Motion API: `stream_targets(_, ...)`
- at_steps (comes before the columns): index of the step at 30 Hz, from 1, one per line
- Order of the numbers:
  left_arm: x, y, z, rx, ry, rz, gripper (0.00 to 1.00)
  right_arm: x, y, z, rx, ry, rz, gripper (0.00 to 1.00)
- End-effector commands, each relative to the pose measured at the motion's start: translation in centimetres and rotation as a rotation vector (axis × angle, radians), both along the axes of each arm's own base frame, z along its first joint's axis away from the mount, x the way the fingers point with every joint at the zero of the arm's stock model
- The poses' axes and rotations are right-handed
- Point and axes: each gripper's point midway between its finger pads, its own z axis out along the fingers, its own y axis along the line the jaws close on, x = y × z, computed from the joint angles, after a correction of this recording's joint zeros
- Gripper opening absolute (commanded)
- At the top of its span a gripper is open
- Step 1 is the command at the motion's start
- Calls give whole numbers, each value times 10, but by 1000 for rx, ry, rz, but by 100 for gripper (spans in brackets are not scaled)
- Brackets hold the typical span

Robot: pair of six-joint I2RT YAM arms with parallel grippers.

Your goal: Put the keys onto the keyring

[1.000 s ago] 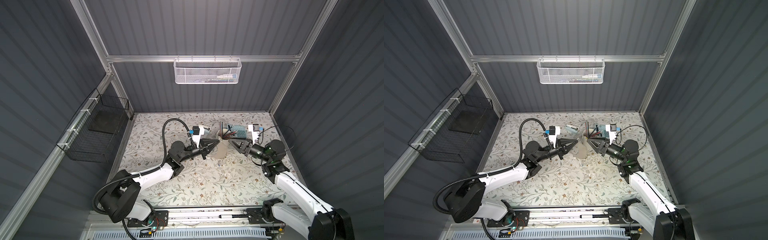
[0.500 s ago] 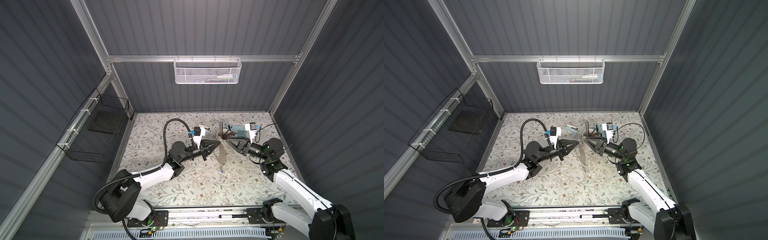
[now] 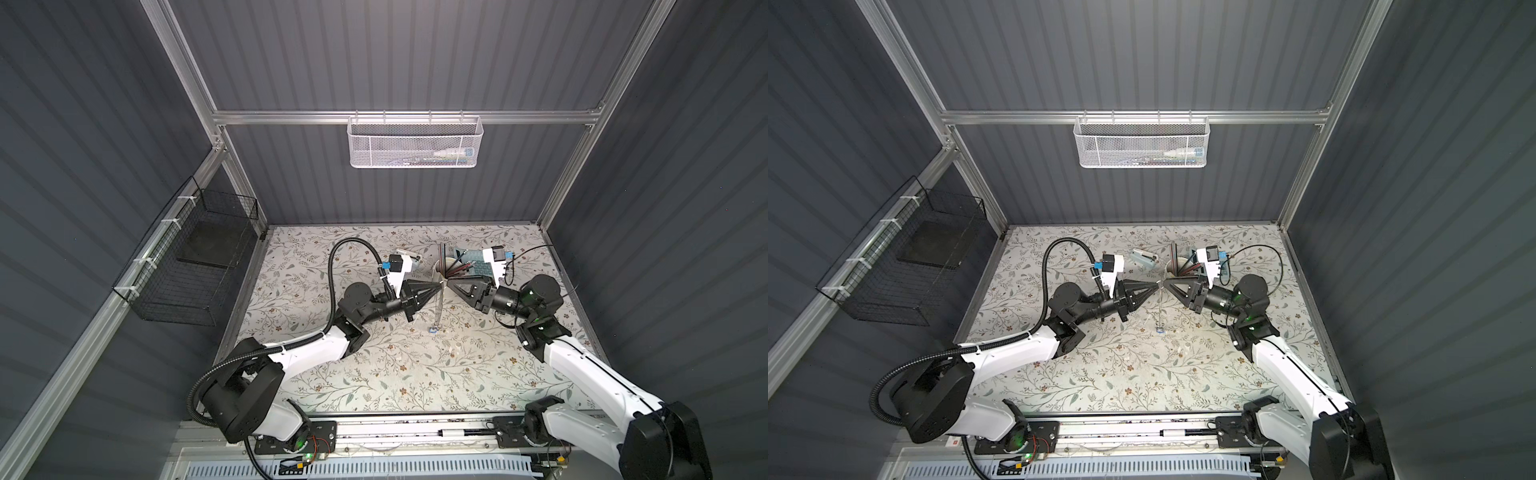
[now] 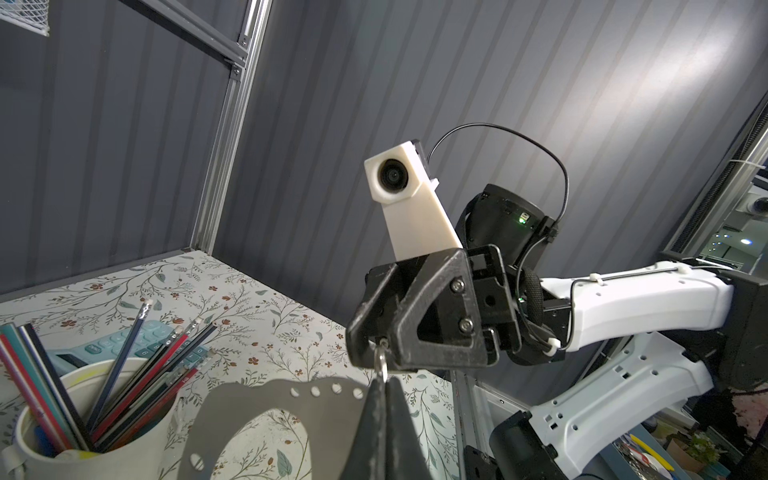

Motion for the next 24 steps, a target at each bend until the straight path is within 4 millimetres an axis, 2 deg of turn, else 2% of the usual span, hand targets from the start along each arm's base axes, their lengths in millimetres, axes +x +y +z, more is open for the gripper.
stream_targets(1,-6,0,17,-46,-38,-21,0,-3,4,12,-3,-48,24,23)
stream_targets(12,-6,-1,16,-43,-37,-23,0,-5,6,10,-8,-46,32,13)
stream_targets(18,-5,0,12,-33,-24,-18,0,-7,7,10,-13,-51,37,0)
stream_targets(24,-7,1,8,-6,-15,-16,0,-9,3,10,-43,-85,2,0)
